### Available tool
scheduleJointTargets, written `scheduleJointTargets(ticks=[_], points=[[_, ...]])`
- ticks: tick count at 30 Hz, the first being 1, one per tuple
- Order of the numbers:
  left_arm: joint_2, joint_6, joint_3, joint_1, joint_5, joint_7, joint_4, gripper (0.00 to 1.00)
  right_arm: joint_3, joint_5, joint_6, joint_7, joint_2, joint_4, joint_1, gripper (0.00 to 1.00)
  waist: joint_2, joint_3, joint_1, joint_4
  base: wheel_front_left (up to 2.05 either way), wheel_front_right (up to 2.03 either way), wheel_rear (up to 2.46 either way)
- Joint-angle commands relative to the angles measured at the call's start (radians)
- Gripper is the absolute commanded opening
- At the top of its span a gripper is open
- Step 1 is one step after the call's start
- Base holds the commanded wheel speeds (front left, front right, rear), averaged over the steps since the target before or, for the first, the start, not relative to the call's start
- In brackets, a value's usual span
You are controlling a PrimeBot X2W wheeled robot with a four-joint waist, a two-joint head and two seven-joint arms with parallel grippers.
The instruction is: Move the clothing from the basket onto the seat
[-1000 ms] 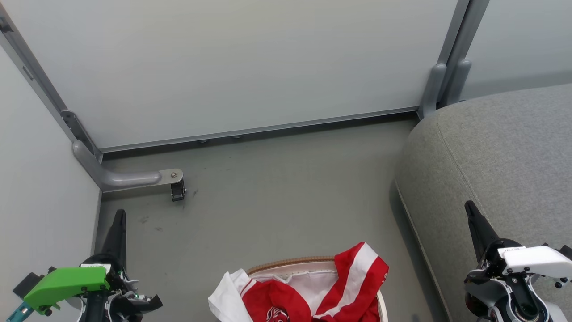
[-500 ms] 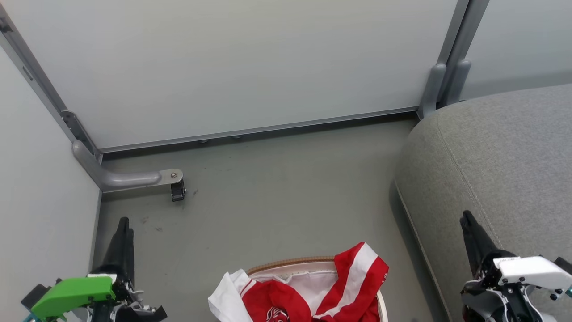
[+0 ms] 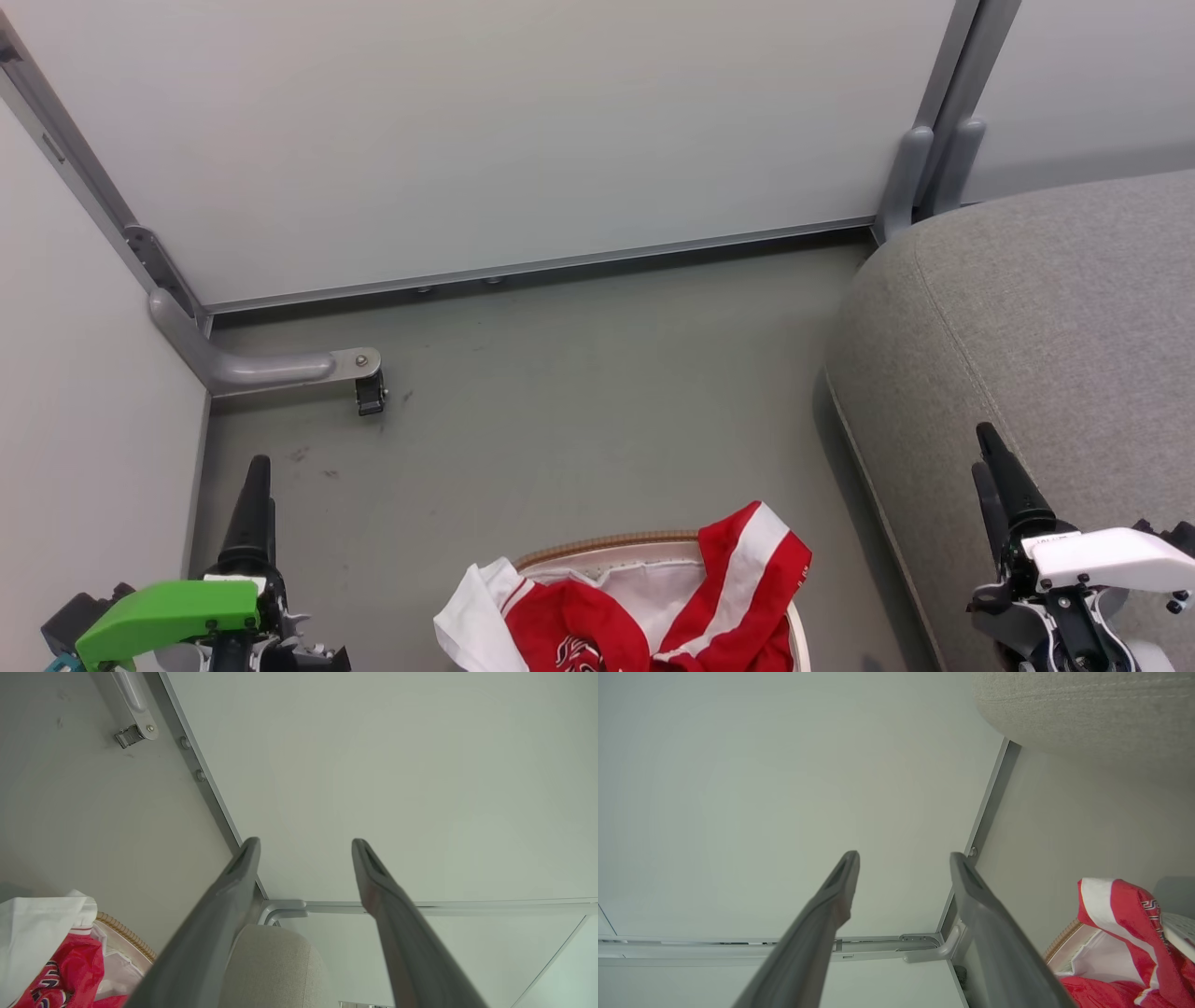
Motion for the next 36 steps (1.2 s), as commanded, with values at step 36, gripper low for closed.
scheduleJointTargets(ticks=[36], points=[[0.010, 0.013, -0.070, -0.051, 0.737, -0.143, 0.036, 1.00, 0.106, -0.633, 0.000, -0.145, -0.066, -0.007, -0.056, 1.00, 0.0000, 0.010, 0.0000, 0.003, 0.00, 0.00, 0.00]])
